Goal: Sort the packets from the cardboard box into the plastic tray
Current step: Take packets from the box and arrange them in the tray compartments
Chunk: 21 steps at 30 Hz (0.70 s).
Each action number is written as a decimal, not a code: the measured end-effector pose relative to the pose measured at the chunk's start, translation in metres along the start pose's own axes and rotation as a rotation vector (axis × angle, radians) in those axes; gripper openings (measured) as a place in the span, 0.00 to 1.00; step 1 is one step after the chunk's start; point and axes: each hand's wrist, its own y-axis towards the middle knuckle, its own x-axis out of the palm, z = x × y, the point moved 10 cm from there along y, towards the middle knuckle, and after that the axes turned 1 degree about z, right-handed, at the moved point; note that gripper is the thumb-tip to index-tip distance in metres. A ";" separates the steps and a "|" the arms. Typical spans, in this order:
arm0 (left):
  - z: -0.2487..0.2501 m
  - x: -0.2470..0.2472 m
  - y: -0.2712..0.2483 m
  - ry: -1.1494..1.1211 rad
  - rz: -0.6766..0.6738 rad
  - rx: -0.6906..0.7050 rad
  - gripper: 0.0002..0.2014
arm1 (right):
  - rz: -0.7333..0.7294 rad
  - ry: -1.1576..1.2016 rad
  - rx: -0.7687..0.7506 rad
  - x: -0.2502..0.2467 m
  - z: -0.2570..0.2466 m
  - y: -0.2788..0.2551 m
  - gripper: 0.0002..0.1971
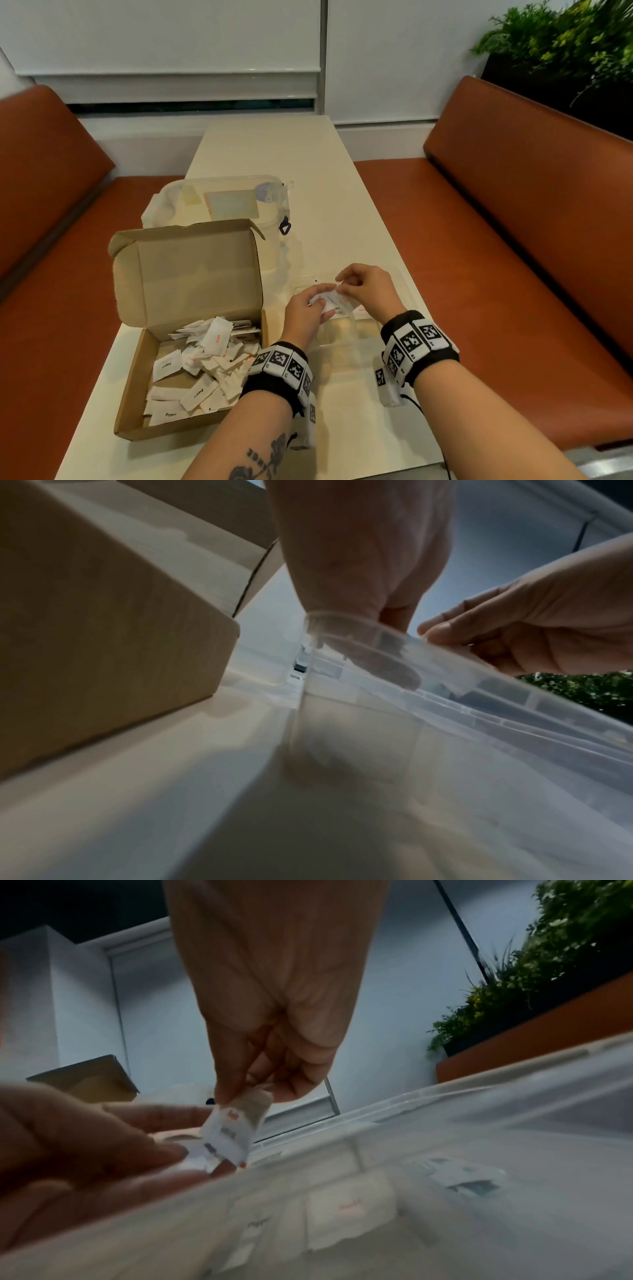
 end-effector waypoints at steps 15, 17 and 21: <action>-0.006 -0.011 0.007 -0.105 0.098 0.016 0.07 | 0.049 0.210 0.088 -0.007 0.029 -0.004 0.02; -0.005 -0.013 0.008 -0.111 0.112 0.032 0.10 | 0.155 0.099 0.091 -0.024 0.037 -0.003 0.03; -0.005 -0.015 0.009 -0.101 0.134 0.049 0.13 | 0.144 -0.260 0.116 -0.034 0.049 0.002 0.04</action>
